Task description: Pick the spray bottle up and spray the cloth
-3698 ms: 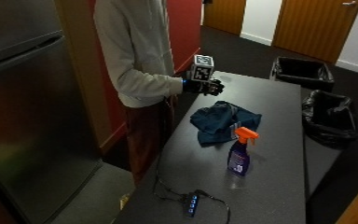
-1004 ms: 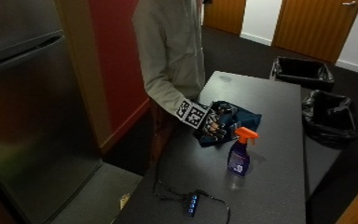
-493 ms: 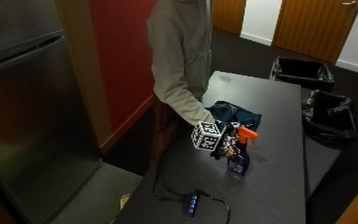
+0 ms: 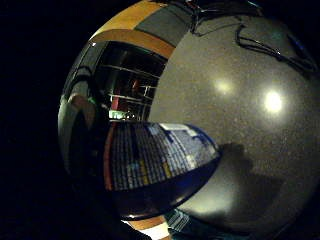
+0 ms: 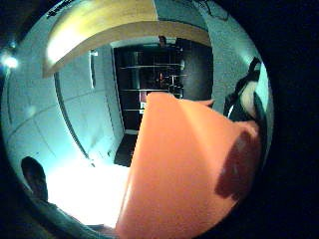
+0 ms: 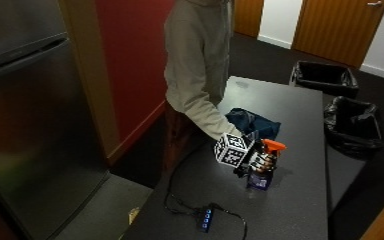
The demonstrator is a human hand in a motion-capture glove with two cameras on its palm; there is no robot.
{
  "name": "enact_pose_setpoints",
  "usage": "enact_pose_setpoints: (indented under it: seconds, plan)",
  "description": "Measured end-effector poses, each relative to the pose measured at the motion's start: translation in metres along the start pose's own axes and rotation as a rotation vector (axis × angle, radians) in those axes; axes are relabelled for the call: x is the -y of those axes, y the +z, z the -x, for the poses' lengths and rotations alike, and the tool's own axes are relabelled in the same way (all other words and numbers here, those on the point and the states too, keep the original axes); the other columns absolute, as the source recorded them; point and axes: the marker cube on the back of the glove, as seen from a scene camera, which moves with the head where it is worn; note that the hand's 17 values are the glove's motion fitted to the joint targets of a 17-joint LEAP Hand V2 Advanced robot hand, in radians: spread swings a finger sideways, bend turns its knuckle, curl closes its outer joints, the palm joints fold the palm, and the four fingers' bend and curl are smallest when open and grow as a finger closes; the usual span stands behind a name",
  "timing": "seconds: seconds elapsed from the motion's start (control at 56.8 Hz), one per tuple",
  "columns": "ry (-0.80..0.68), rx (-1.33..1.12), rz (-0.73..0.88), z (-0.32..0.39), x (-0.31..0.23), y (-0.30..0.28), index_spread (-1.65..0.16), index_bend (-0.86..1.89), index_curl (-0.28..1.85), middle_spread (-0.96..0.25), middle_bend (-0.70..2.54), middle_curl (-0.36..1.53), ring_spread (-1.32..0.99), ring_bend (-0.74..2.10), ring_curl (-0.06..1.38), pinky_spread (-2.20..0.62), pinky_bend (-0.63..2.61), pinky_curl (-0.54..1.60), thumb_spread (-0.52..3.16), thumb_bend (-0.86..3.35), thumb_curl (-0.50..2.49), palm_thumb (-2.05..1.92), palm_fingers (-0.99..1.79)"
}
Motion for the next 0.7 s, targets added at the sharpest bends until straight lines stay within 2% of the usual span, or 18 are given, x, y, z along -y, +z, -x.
enact_pose_setpoints:
  seconds: [0.123, 0.247, 0.317, 0.405, 0.493, 0.704]
  plan:
    - [-0.076, -0.056, 0.05, 0.007, 0.015, 0.007, -0.18, 0.36, 0.43, -0.12, 0.55, 0.47, -0.17, 0.55, 0.38, -0.11, 0.23, 0.33, 0.65, 0.0, 0.52, 0.94, 1.35]
    - [-0.223, -0.168, 0.223, 0.036, 0.021, 0.012, -0.16, 0.43, 0.47, -0.11, 0.56, 0.48, -0.18, 0.55, 0.4, -0.14, 0.25, 0.35, 0.46, -0.02, 0.59, 0.96, 1.38]
    - [-0.348, -0.281, 0.394, 0.061, 0.009, 0.014, -0.15, 0.45, 0.49, -0.11, 0.56, 0.48, -0.19, 0.57, 0.41, -0.15, 0.26, 0.35, 0.38, -0.02, 0.62, 0.96, 1.39]
    - [-0.425, -0.392, 0.789, 0.107, -0.031, -0.003, -0.14, 0.46, 0.5, -0.11, 0.57, 0.49, -0.2, 0.58, 0.41, -0.16, 0.27, 0.36, 0.31, -0.03, 0.64, 0.95, 1.39]
    - [-0.606, -0.582, 0.782, 0.14, -0.038, 0.004, -0.14, 0.47, 0.51, -0.11, 0.59, 0.5, -0.2, 0.58, 0.42, -0.17, 0.28, 0.37, 0.26, -0.03, 0.67, 0.94, 1.39]
    - [-0.865, -0.892, 0.958, 0.192, -0.1, -0.019, -0.14, 0.48, 0.53, -0.12, 0.6, 0.5, -0.2, 0.59, 0.43, -0.17, 0.3, 0.37, 0.19, -0.03, 0.71, 0.93, 1.38]
